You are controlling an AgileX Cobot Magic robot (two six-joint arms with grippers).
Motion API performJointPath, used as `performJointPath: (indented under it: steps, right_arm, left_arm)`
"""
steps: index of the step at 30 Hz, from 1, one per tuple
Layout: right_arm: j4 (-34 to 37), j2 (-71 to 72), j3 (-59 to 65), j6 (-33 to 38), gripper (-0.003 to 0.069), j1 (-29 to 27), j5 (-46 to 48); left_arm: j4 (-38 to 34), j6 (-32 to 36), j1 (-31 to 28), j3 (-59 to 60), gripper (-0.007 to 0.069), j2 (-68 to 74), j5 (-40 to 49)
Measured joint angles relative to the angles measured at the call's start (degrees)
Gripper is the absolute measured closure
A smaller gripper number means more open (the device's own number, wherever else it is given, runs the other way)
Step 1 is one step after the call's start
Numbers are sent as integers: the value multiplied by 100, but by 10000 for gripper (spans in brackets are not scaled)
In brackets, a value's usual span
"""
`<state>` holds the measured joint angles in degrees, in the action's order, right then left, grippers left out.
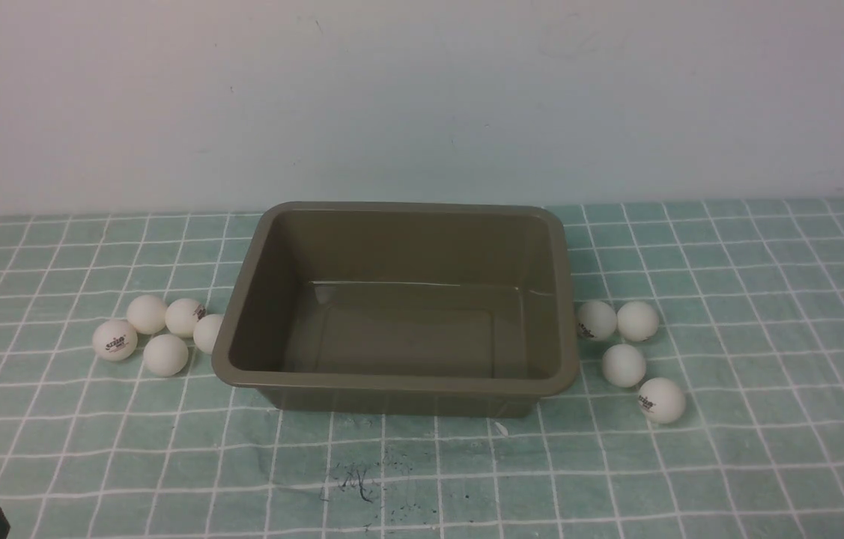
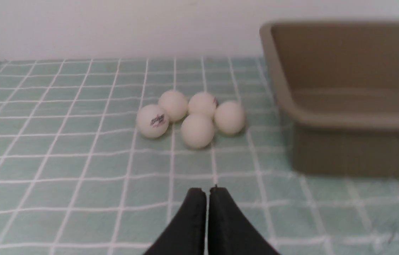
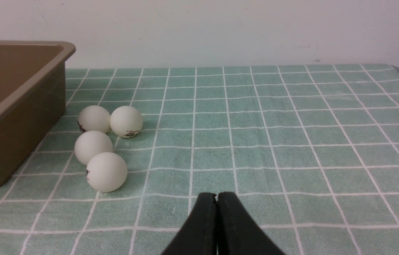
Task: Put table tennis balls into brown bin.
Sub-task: 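Reach for and grasp a ping pong ball on the table beside the basket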
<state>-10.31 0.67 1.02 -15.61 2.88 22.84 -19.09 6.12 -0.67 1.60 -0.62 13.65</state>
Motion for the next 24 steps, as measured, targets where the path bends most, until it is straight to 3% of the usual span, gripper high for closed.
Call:
performJointPath:
  steps: [4, 8, 13, 16, 19, 22, 24]
  right_arm:
    - [0, 0, 0, 0, 673, 0, 0]
    - [0, 0, 0, 0, 673, 0, 0]
    - [0, 0, 0, 0, 673, 0, -2]
    - [0, 0, 0, 0, 673, 0, -2]
    - [40, 0, 7, -38, 673, 0, -92]
    - [483, 0, 58, -329, 673, 0, -524]
    - [1295, 0, 58, -847, 673, 0, -1265]
  left_arm:
    - [-1085, -335, 0, 0, 629, 0, -702]
    - [-2139, -504, 0, 0, 629, 0, -2007]
    - [-2362, -444, 0, -421, 629, 0, -2559]
    - [-1957, -273, 0, -1264, 629, 327, -1997]
    - [-1516, -199, 0, -2407, 629, 1357, -745]
    - [-1218, -172, 0, -3197, 629, 2263, 401]
    - [-826, -152, 0, -4126, 629, 3543, 1821]
